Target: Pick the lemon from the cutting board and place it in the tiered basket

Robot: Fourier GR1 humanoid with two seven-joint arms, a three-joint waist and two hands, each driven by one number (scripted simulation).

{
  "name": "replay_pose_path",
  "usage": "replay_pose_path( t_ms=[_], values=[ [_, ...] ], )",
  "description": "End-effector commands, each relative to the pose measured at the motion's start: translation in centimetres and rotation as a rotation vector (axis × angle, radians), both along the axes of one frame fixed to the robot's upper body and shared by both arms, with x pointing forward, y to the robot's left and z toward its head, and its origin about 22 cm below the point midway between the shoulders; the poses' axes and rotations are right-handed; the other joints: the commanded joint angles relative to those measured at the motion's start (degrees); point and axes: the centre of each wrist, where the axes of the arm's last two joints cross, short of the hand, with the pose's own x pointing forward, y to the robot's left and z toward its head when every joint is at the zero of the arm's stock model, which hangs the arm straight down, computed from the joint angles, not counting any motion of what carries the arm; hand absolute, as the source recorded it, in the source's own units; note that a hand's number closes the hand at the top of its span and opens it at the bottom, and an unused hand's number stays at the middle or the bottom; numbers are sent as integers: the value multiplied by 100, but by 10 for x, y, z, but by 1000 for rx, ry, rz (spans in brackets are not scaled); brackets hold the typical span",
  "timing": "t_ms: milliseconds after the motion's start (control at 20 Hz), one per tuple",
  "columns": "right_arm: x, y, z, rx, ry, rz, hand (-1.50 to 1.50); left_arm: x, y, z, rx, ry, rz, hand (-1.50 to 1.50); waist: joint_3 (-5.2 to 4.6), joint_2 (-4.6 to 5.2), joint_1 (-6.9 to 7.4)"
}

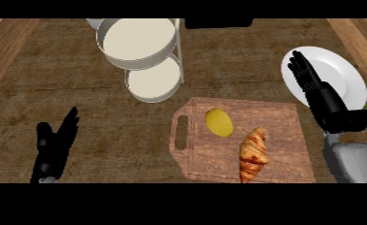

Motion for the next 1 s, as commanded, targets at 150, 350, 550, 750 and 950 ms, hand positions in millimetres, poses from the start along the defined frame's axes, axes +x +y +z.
replay_pose_path(
  t_ms=[150,350,550,750,950],
  values=[
    [-1,28,12,201,-263,263,150,48,-47,43,-98,-212,-196,0,-117,239,41],
    [-20,5,-31,221,-211,-283,-150,50,-64,59,-202,-264,-290,0,-114,243,-78],
    [-22,40,-65,278,-362,-91,-150,67,-81,79,-224,-235,-376,0,-118,248,182],
    [-60,26,-42,52,-429,79,-150,62,-83,63,-228,-232,-336,0,-131,214,70],
    [-82,29,-30,-237,-340,49,-150,64,-76,67,-223,-240,-319,0,-147,193,20]
  ],
)
